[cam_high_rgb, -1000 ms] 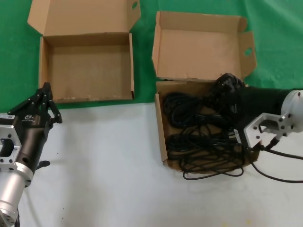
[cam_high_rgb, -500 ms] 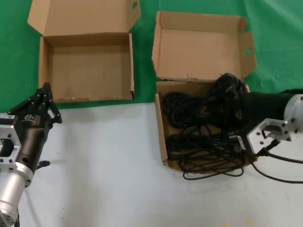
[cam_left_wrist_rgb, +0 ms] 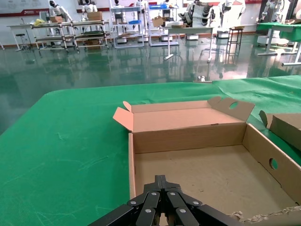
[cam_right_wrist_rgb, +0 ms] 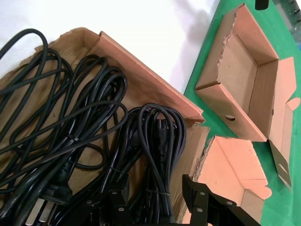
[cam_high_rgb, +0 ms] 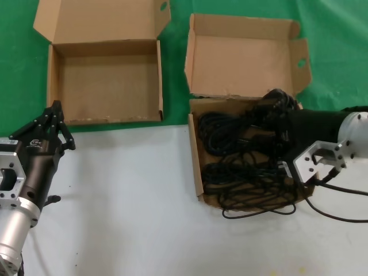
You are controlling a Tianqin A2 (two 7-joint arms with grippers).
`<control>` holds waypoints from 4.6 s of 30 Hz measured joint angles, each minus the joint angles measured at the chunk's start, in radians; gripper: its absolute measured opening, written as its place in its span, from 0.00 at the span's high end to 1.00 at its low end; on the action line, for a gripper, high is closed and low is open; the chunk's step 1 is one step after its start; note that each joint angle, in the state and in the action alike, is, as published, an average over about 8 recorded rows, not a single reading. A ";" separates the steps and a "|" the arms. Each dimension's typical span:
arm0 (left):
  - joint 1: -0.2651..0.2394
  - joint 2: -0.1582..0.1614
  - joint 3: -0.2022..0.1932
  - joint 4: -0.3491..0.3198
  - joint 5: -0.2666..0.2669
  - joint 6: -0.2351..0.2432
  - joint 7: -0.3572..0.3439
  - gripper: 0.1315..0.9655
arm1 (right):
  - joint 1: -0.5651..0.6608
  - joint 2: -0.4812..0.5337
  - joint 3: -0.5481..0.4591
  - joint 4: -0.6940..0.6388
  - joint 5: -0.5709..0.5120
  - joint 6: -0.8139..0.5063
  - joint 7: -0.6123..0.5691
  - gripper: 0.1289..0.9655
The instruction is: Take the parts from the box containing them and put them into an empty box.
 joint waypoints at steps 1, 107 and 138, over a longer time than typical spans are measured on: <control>0.000 0.000 0.000 0.000 0.000 0.000 0.000 0.98 | 0.002 -0.003 -0.001 -0.004 -0.001 0.002 -0.002 0.72; 0.000 0.000 0.000 0.000 0.000 0.000 0.001 0.98 | 0.204 -0.393 -0.013 -0.198 0.130 0.184 0.075 0.61; 0.000 0.000 0.000 0.000 0.000 0.000 0.000 0.98 | -0.264 -0.258 0.377 0.044 0.682 0.296 0.254 0.04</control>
